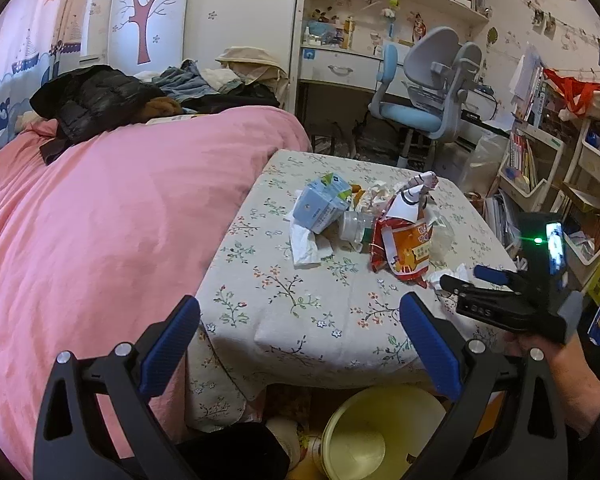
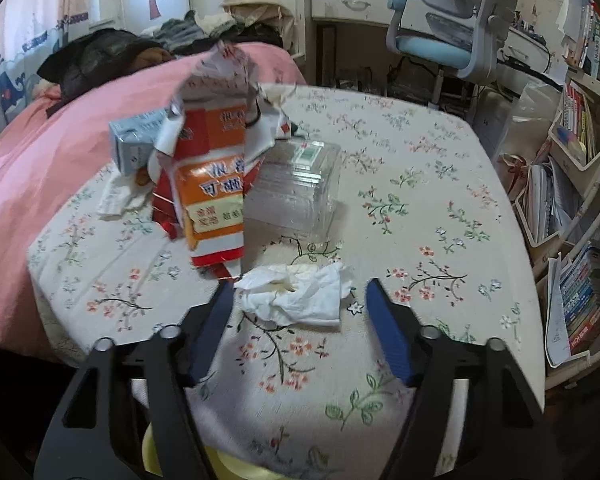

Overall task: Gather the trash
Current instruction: 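Grasp the white tissue with the right tool while the left tool grasps the orange snack bag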

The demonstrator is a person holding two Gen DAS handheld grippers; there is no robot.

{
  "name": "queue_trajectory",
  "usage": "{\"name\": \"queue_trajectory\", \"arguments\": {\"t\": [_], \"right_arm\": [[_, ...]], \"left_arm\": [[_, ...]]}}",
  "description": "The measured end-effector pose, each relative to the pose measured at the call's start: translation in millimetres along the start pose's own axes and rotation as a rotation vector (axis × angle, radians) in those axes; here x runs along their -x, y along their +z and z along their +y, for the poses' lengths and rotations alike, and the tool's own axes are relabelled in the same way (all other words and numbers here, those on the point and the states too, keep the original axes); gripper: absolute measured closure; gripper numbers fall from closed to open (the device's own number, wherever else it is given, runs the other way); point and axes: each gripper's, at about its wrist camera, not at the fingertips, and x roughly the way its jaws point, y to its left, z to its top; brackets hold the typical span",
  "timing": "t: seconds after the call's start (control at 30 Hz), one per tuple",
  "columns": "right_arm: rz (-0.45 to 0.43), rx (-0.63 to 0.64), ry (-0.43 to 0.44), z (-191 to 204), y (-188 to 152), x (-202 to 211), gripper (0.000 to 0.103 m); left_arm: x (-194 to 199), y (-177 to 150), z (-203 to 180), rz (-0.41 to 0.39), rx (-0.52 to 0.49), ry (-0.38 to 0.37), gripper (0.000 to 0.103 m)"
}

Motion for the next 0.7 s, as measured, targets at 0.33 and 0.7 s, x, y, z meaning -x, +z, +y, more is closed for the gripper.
{"name": "queue_trajectory", "arguments": {"t": [0.33,0.7], "right_arm": [[0.030,-0.027,0.049,-12,2,-8,0.084],[-0.014,-0.200,0.157,-56,-3,29,0.086]], "left_arm": [[-14,18,-12,-0.019,-0.036,-0.060,0.007],[-98,75,-67,0.033,-0.120,-0.150,0.007]]}}
